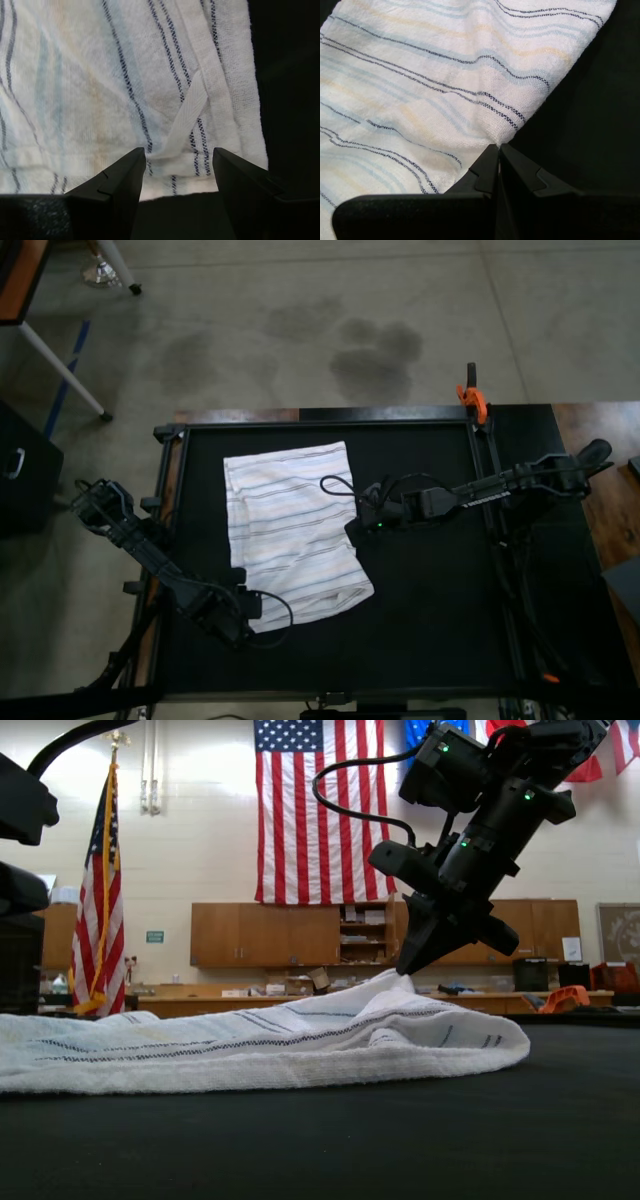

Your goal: Fold the towel

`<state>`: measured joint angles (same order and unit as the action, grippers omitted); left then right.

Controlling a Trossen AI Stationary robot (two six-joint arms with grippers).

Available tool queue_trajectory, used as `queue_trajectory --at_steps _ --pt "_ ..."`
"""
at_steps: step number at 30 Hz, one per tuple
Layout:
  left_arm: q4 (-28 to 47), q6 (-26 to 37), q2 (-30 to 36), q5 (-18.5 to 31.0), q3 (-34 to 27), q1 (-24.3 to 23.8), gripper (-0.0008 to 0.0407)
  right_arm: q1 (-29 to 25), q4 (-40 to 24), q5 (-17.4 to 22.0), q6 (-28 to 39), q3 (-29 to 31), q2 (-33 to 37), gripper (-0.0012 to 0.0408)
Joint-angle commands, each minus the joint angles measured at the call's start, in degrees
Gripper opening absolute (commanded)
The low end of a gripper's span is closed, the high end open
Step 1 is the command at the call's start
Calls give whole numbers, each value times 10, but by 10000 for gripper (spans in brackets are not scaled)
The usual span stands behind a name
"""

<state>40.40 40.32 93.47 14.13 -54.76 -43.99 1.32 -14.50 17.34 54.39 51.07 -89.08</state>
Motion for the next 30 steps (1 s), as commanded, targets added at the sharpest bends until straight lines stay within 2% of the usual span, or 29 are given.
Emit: queue_trajectory --at_steps 1,11,16,21,22,30 --pt "-3 -9 0 -1 0 0 187 0 1 0 0 1 0 0" --pt "-5 -56 13 0 0 3 180 0 0 1 -6 1 0 0" --pt "-4 -71 14 1 0 5 120 0 0 3 -7 -1 0 1" --pt "-5 -74 12 -3 0 17 5 0 0 3 -7 -1 0 1" --pt "-7 -74 11 -5 0 19 -6 0 0 3 -7 -1 0 2" --pt "-28 -83 9 -35 0 18 -2 0 0 7 -7 1 0 2"
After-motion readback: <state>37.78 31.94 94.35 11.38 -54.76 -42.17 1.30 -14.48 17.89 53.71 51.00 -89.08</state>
